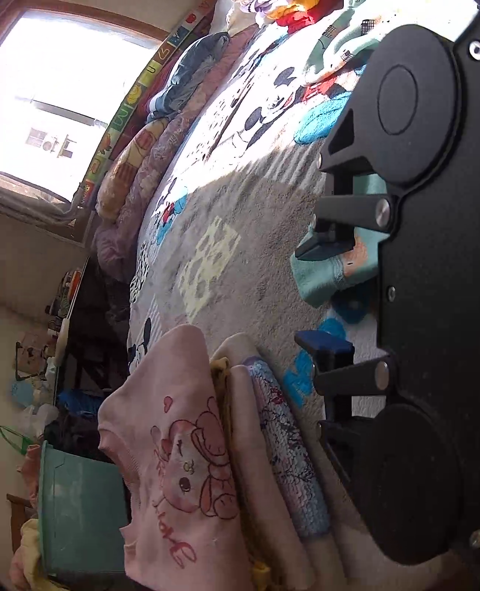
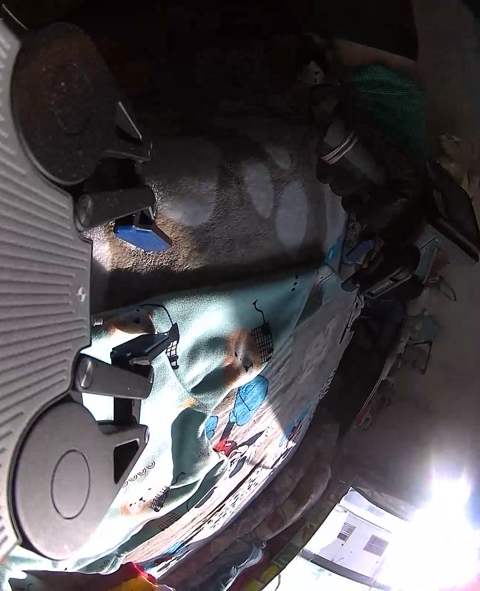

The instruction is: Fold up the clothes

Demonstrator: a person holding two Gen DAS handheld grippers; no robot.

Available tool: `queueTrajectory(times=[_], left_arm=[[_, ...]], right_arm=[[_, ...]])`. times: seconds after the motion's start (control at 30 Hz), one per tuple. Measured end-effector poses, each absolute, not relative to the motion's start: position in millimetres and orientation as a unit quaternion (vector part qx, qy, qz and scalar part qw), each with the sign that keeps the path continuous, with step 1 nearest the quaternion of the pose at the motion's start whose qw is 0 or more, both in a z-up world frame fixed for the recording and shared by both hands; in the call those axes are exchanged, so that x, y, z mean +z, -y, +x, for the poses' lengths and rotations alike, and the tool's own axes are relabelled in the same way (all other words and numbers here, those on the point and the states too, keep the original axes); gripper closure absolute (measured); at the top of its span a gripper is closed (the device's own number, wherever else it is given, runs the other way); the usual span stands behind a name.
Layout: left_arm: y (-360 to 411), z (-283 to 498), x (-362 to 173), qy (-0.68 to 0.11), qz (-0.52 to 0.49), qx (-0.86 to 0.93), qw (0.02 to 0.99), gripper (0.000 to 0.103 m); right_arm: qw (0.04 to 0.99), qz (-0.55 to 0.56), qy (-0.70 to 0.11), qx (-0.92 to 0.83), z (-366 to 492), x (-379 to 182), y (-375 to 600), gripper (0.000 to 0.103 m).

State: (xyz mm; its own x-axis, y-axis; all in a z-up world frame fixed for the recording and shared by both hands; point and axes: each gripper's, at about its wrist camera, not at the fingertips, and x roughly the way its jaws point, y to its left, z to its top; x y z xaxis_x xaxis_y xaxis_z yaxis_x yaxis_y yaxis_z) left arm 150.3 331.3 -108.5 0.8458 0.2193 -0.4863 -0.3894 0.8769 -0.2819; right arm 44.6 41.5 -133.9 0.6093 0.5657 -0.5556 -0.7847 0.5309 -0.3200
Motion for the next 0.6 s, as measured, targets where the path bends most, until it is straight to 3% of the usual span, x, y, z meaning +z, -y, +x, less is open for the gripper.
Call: queueTrajectory(times=[0.17,0.43,0.5,0.53,0.6], left_arm=[[-299,158,-104,-0.241,-0.205,0.009,0.949,0.064],[-261,176,-108,-0.272,-0.156,-0.066,0.947,0.066],[-254,180,-110,-0.279,-0.143,-0.075,0.947,0.062],[-250,181,-111,-0.282,-0.136,-0.08,0.946,0.074],[-243,185,-112,-0.288,-0.123,-0.089,0.946,0.077]], right_arm=[[0.878,-0.221,-0.2,0.374,54,-135,-54,0.039],[0.891,-0.153,-0.23,0.36,60,-150,-51,0.038],[0.893,-0.149,-0.227,0.359,61,-153,-52,0.037],[0.894,-0.147,-0.225,0.358,61,-154,-52,0.037],[0.895,-0.147,-0.225,0.357,61,-155,-52,0.037]])
